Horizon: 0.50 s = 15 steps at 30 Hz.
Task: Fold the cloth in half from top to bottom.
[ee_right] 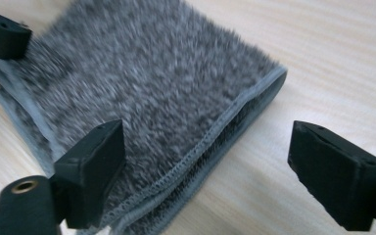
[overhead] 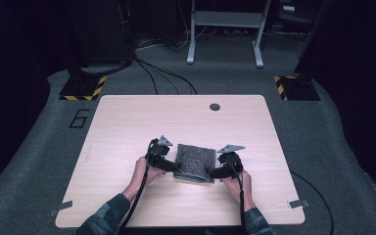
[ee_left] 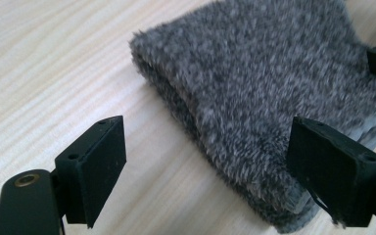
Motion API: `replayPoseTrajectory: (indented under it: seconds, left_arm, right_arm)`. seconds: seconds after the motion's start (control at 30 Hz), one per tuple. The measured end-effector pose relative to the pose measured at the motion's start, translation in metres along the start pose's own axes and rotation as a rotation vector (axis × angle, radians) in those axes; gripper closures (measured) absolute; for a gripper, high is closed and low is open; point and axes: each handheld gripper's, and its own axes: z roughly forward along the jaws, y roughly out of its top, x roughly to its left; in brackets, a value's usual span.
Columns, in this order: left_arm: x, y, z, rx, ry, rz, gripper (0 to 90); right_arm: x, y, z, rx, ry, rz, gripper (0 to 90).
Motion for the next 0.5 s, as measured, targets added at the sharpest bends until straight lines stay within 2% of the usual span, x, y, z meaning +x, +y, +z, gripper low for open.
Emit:
replayPoseTrajectory:
  seconds: [0.03,0.13,0.2,0.33,0.4,0.5]
  left_arm:
    - [-0.002,-0.002,0.001,0.010,0.007,0.013,14.8]
    - [-0.008,-0.009,0.003,0.035,0.036,0.052,14.7]
    - [-0.011,-0.014,0.005,0.054,0.040,0.069,14.8]
    - [-0.014,-0.019,0.006,0.052,0.035,0.065,14.7]
    - [-0.012,-0.017,0.002,0.032,0.033,0.061,14.3]
    - [-0.004,-0.008,-0.005,0.002,0.040,0.041,13.2]
  right_arm:
    - [0.002,-0.001,0.002,0.010,-0.011,0.008,11.3]
    - [0.001,-0.004,0.004,0.031,-0.025,-0.015,10.5]
    - [0.001,-0.007,0.005,0.045,-0.045,-0.032,10.1]
    - [0.000,-0.008,0.007,0.053,-0.049,-0.051,9.3]
    - [-0.001,-0.006,0.007,0.057,-0.041,-0.057,9.3]
    - [-0.005,0.001,0.002,0.019,-0.023,-0.036,9.1]
